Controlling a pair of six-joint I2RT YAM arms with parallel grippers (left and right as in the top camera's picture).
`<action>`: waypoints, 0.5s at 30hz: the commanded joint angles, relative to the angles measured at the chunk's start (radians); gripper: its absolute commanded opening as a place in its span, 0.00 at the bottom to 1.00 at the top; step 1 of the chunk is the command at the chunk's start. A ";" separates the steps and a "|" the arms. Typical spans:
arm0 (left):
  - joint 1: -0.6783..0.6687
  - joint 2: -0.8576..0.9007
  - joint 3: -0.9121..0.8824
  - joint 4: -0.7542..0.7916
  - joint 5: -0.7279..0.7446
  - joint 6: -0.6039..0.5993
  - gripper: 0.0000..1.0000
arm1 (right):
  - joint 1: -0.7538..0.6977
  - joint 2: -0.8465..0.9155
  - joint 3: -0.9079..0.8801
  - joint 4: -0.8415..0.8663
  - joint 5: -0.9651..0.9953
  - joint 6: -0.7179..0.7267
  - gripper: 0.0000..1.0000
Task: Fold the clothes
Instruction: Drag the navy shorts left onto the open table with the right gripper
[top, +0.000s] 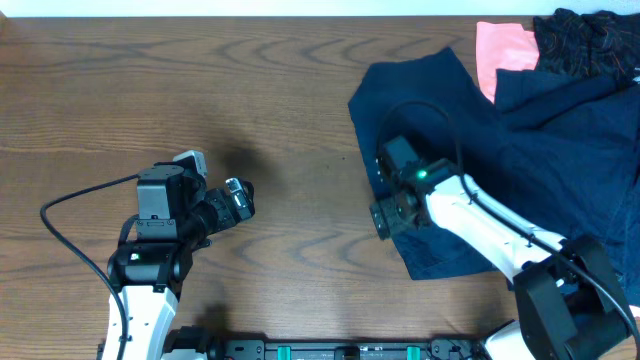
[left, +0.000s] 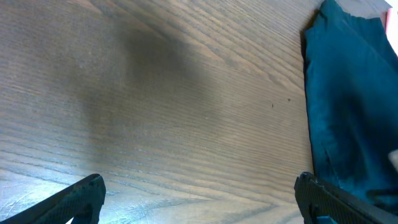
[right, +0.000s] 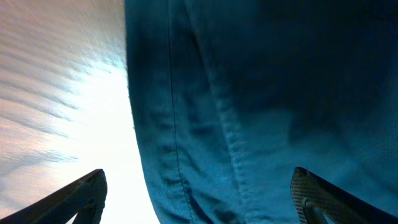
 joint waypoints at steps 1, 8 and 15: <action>-0.003 0.002 0.020 -0.003 0.015 -0.006 0.98 | 0.016 0.012 -0.064 0.037 0.063 0.091 0.92; -0.003 0.002 0.019 -0.011 0.015 -0.006 0.98 | 0.021 0.012 -0.158 0.103 -0.006 0.090 0.43; -0.003 0.002 0.019 -0.025 0.015 -0.006 0.98 | 0.074 0.012 -0.105 0.180 -0.307 0.068 0.01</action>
